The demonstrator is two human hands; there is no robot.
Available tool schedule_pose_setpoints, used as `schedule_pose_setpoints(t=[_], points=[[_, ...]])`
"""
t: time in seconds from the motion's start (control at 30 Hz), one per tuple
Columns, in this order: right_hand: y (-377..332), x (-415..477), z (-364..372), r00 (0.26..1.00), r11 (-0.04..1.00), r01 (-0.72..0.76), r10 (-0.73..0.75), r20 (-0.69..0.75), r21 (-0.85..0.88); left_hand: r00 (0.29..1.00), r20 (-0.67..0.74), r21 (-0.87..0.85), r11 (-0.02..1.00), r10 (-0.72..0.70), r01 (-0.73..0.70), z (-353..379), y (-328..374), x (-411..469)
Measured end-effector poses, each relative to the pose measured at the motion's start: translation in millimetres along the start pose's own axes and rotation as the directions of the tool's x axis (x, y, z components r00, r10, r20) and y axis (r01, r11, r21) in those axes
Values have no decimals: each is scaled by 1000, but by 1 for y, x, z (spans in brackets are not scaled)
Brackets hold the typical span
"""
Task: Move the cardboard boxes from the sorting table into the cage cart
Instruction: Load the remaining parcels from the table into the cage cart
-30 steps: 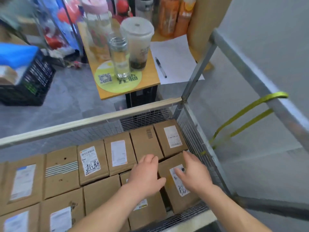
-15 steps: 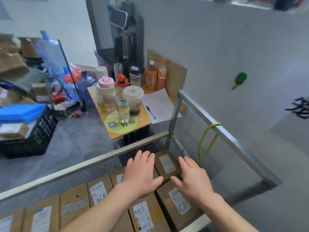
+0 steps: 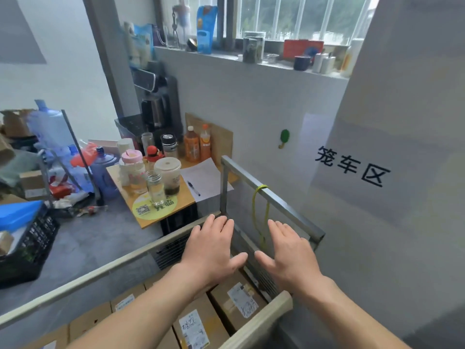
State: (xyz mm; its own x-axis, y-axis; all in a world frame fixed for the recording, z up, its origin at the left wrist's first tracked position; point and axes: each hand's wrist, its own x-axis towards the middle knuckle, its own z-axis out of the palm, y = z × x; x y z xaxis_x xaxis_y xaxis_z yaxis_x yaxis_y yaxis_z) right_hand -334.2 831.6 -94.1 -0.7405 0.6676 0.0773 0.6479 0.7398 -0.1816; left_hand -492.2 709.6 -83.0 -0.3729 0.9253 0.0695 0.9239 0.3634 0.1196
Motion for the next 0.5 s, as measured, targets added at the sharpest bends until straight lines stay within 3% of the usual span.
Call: schedule_pose_setpoints(t=[0.23, 0.5], points=[[43, -52, -52, 969, 971, -231, 224, -107, -57, 963, -96, -26, 967, 251, -255, -27, 64, 18], [75, -124, -90, 843, 850, -522, 502, -194, -69, 855, -136, -72, 856, 500, -512, -42, 131, 29]])
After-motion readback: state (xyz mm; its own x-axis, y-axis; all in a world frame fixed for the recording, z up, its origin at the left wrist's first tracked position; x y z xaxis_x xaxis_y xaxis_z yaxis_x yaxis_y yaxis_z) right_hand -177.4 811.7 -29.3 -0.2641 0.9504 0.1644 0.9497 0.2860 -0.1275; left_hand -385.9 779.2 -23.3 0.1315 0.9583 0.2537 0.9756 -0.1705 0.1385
